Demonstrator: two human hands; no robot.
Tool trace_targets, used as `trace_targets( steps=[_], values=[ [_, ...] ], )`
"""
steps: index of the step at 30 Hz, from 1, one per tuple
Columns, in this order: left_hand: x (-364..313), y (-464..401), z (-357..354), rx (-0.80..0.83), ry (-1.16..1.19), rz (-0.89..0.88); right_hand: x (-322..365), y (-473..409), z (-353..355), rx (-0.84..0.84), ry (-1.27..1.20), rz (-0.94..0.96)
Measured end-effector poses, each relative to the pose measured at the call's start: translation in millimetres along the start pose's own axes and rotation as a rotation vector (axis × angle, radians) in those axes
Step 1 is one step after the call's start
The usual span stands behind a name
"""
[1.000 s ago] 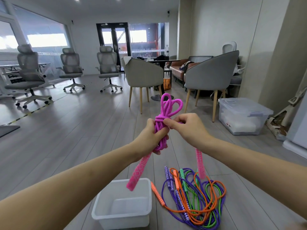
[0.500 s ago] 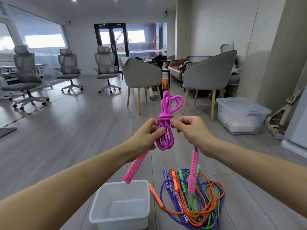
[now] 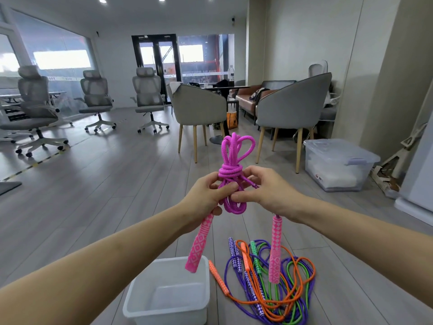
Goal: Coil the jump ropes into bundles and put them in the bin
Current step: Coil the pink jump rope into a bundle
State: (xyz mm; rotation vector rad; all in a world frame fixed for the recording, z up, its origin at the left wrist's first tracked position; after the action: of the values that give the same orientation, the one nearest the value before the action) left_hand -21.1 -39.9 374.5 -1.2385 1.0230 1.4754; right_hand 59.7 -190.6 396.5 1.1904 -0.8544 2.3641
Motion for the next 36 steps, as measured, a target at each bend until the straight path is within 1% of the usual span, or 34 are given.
trace_targets(
  steps=[5, 11, 15, 17, 20, 23, 27, 31, 36],
  values=[
    [-1.9, -1.7, -0.2, -0.003, 0.017, 0.041, 0.5, -0.8, 6.6, -0.019, 0.033, 0.009],
    [-4.8, 0.3, 2.8, 0.044, -0.159, 0.059, -2.3, -0.6, 8.6, 0.003, 0.111, 0.015],
    [-4.8, 2.3, 5.4, 0.08, -0.184, 0.108, -2.7, 1.5, 8.3, 0.003, 0.123, 0.007],
    [-3.9, 2.6, 4.2, 0.1, -0.178, 0.126, -3.5, 1.7, 8.5, -0.004, 0.117, -0.027],
    [-3.9, 3.6, -0.1, 0.11, -0.158, 0.128, -6.8, 3.9, 6.0, 0.038, -0.009, -0.13],
    [-4.9, 2.7, -0.6, 0.094, -0.181, 0.131, -9.8, 3.4, 5.6, 0.063, -0.038, -0.195],
    [-2.5, -1.4, 4.0, 0.029, -0.25, 0.178, -9.8, 2.1, 2.0, 0.072, -0.035, -0.219],
    [-0.3, -2.1, 6.8, -0.004, -0.301, 0.167, -5.4, 1.0, 2.7, 0.056, 0.013, -0.172],
    [-3.9, -0.5, 9.1, -0.015, -0.273, 0.122, -0.4, -2.6, 3.3, 0.056, 0.042, -0.121]
  ],
)
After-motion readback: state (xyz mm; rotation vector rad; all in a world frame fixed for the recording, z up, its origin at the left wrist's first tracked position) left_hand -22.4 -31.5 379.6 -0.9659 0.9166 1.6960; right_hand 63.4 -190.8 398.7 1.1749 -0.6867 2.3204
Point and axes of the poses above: each hand's wrist, its own y-axis away from the middle knuckle, its own z-axis out of the back of the hand, x = y × z, the point moved 3 cm from there along -y, towards the middle knuckle, and after that the axes turned 11 degrees about z, right-handed, at the moved point
